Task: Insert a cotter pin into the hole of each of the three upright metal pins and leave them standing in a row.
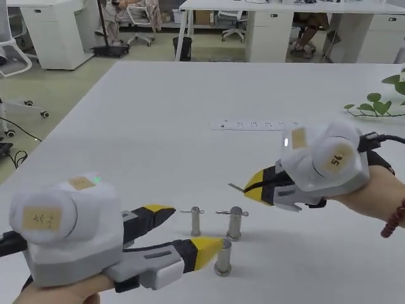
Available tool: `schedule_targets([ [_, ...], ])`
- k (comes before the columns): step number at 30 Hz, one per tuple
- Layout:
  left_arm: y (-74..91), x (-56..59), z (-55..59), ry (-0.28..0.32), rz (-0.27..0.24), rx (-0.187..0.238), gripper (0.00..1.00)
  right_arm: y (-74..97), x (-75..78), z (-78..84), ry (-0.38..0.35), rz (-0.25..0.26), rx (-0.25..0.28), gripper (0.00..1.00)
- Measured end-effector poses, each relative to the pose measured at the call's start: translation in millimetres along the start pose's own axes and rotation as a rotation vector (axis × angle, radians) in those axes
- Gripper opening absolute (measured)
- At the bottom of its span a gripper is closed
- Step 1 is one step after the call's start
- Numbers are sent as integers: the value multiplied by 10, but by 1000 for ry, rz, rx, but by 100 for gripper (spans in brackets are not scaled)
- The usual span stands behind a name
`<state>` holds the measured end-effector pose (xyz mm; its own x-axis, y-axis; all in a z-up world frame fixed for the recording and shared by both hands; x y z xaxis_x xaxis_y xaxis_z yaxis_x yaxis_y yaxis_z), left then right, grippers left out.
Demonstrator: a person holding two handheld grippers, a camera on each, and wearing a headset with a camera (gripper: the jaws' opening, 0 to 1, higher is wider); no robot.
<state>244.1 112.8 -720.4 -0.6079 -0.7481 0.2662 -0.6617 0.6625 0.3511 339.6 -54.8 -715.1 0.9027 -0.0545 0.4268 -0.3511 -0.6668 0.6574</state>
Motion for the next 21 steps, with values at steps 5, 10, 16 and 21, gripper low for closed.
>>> schedule_targets([
  [5, -35, -5, -25, 37, 8, 1, 47, 41, -118, -94, 27, -9, 35, 3],
  [10, -78, 14, -28, 69, 18, -5, 41, 65, -233, -166, 68, -18, 58, 3],
  [16, -112, 47, -26, 104, 38, -6, 32, 94, -349, -229, 102, -35, 73, 3],
  [21, -139, 66, -20, 126, 48, -9, 26, 100, -439, -271, 126, -46, 83, 3],
])
Point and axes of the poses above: the centre of the closed fingertips' face, and the gripper's own axes: y roughly backward along the fingers, x roughly to its right, z roughly out of its underside, the point moved 8 cm from there along y, roughly backward along the fingers, and after that the axes turned 3 degrees about y, right-handed, at the moved point
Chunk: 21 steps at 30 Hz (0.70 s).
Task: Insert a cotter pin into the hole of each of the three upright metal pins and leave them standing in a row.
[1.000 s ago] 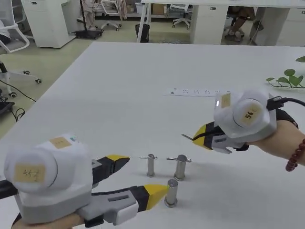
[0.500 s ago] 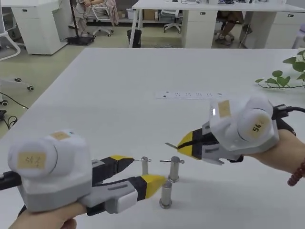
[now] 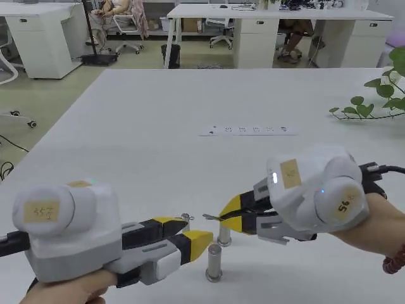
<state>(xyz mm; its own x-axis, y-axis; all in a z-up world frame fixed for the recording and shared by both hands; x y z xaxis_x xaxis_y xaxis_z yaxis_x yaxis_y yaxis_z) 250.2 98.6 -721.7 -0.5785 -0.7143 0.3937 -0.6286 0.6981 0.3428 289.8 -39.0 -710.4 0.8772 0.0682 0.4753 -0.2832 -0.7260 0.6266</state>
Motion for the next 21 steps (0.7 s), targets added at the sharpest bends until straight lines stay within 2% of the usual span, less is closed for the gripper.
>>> schedule_targets([
  [10, -42, 37, 21, 33, 26, -6, 15, -18, -127, -81, 46, -29, 9, 3],
  [21, -48, 45, 62, 72, 44, -17, 3, -32, -178, -127, 59, -36, 19, 3],
])
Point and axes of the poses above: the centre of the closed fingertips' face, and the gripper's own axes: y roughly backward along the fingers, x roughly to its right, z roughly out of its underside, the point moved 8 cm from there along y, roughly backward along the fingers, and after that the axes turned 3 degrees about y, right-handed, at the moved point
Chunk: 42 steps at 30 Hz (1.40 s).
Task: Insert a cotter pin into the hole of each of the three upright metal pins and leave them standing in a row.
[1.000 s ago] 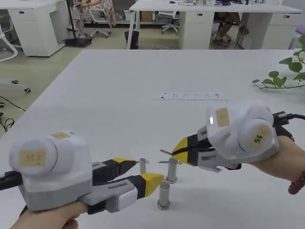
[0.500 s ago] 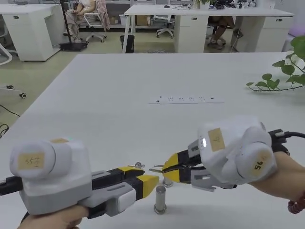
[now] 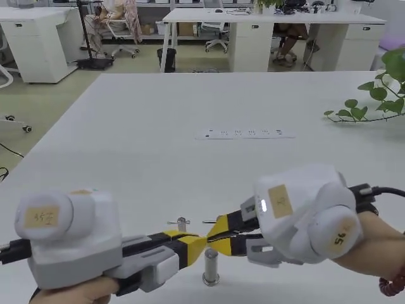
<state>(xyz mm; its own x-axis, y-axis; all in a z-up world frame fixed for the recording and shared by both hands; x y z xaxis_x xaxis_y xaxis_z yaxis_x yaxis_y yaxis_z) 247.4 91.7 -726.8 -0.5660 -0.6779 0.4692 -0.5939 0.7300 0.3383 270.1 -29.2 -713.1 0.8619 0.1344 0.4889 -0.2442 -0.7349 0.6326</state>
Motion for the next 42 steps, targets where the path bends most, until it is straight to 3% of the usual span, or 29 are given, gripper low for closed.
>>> schedule_targets([
  [14, 12, -7, 40, 0, 7, 5, 1, -24, -30, -14, -16, -1, 3, 3],
  [17, 15, -10, 29, -18, 13, 20, 1, -18, -11, -5, -79, -4, 31, 3],
  [27, 44, 5, 9, -53, 30, 36, 0, -23, -17, 9, -156, -15, 69, 6],
  [34, 61, -4, -22, -97, 47, 42, 0, 6, -38, 71, -333, -57, 124, 11],
  [42, 104, -26, -13, -111, 80, 30, 0, 60, -28, 156, -607, -126, 260, 16],
])
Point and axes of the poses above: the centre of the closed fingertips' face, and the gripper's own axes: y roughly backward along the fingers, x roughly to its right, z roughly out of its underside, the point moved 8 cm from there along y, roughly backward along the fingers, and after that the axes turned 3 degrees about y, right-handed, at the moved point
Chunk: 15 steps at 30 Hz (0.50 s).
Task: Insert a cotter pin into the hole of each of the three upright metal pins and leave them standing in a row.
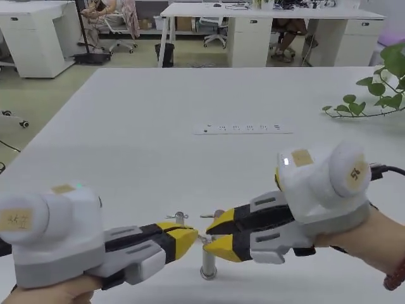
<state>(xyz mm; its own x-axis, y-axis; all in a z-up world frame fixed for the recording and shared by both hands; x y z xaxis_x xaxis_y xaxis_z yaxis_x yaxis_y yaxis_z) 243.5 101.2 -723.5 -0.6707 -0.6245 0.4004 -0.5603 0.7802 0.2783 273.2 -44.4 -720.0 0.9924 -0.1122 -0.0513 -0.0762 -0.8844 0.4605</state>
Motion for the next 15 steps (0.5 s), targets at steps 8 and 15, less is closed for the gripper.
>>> schedule_targets([
  [8, 1, 37, 18, -15, 58, -18, 0, 46, 17, 63, -117, -54, 67, 17],
  [15, -9, 76, 36, -28, 101, -20, 0, 32, -8, 129, -161, -104, 93, 17],
])
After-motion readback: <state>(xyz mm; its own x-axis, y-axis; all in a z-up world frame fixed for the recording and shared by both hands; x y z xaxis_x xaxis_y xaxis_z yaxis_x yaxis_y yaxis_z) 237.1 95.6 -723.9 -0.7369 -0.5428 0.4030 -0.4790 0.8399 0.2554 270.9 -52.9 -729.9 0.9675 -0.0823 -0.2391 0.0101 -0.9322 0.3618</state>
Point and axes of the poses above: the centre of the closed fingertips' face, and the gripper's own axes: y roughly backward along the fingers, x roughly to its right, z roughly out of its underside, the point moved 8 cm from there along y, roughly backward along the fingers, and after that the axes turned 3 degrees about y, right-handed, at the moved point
